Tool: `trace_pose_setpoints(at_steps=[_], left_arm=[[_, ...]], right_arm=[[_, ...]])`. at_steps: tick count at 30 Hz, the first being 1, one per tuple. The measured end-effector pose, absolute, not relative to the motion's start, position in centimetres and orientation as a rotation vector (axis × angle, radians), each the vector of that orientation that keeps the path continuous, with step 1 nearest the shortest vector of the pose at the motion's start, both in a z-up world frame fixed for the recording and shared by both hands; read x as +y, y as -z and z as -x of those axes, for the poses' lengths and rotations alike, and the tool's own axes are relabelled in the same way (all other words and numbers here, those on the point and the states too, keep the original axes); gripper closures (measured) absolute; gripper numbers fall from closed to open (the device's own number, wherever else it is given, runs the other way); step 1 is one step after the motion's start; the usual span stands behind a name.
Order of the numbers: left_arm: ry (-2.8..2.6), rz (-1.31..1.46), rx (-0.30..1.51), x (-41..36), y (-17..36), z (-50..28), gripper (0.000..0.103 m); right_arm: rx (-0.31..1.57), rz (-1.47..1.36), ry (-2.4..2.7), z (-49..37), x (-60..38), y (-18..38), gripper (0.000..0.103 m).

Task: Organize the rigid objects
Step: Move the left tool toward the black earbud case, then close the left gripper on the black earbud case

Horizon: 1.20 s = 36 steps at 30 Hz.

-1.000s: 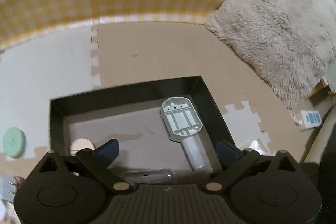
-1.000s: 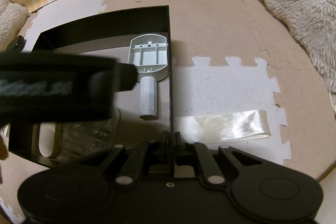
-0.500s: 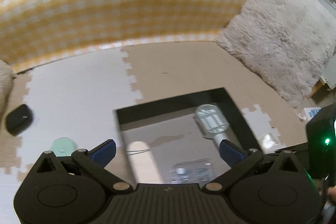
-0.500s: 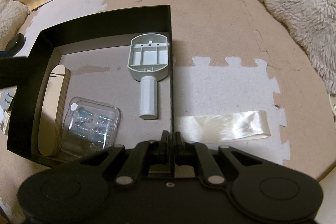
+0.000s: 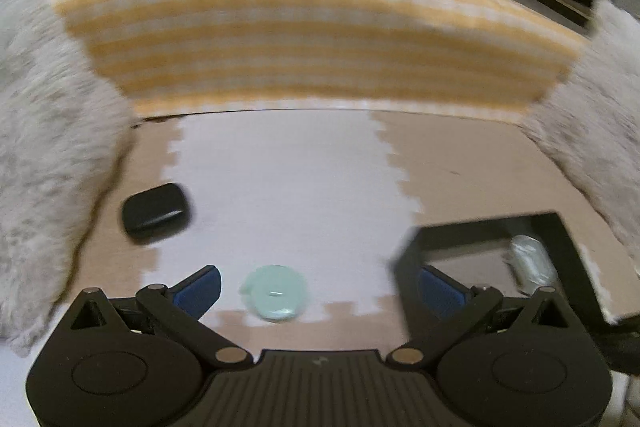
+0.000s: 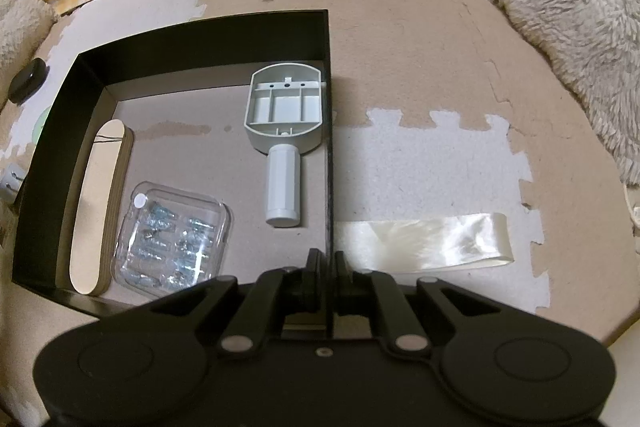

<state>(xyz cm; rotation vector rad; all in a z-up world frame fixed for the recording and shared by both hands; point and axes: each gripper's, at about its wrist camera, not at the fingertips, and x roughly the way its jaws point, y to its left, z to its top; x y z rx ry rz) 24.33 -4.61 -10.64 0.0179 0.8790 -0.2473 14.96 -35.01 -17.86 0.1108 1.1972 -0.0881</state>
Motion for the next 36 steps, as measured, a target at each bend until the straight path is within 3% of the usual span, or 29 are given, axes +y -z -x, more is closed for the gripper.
trace_pose_setpoints(at_steps=[15, 36], left_arm=[[-0.028, 0.163, 0.928, 3.8, 16.5, -30.0, 0.000], [-0.146, 0.131, 0.834, 4.8, 20.5, -36.3, 0.000]], right_arm=[[1.204, -0.083, 0.087, -15.1, -34.6, 17.8, 0.095], [1.207, -0.065, 0.083, -15.2, -34.4, 17.8, 0.094]])
